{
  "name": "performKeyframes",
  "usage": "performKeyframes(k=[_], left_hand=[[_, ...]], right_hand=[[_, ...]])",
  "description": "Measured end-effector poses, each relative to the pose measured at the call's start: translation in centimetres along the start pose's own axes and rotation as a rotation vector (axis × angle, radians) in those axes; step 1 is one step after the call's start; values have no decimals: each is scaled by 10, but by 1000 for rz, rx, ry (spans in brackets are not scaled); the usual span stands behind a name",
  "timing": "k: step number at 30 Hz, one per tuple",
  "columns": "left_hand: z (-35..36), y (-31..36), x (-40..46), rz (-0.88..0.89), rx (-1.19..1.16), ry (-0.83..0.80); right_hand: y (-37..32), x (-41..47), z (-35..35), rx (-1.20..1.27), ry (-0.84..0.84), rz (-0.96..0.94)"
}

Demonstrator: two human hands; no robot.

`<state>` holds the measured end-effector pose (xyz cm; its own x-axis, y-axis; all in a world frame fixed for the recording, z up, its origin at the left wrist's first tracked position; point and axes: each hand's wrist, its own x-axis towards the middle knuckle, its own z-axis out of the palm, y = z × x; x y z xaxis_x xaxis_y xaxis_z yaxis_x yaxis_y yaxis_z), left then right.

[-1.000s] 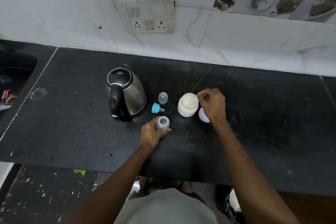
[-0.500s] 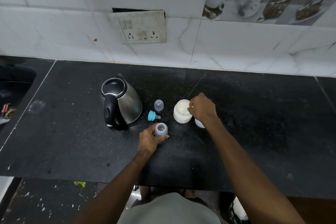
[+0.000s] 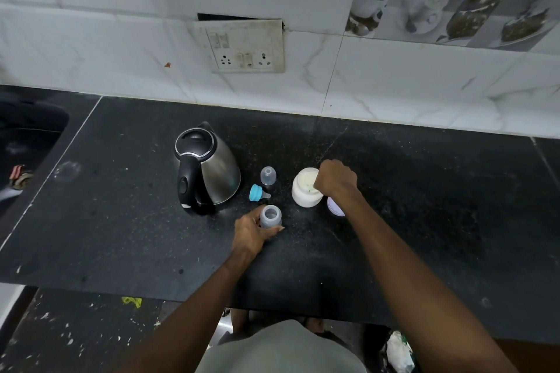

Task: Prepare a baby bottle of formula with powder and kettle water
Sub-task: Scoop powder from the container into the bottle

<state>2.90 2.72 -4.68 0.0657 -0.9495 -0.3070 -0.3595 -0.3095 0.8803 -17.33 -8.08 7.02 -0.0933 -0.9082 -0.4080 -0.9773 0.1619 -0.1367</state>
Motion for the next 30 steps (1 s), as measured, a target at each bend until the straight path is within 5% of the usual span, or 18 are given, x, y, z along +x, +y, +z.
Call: performKeyframes(k=[10, 16, 30], left_hand=[[-1, -1, 1, -6, 5, -8], [0, -1, 1, -9, -5, -8], [1, -4, 0, -15, -44, -10]], right_hand=[[-2, -2, -3, 149, -34, -91], [13, -1, -8, 441, 14, -106], [63, -21, 14, 1409, -91, 321]])
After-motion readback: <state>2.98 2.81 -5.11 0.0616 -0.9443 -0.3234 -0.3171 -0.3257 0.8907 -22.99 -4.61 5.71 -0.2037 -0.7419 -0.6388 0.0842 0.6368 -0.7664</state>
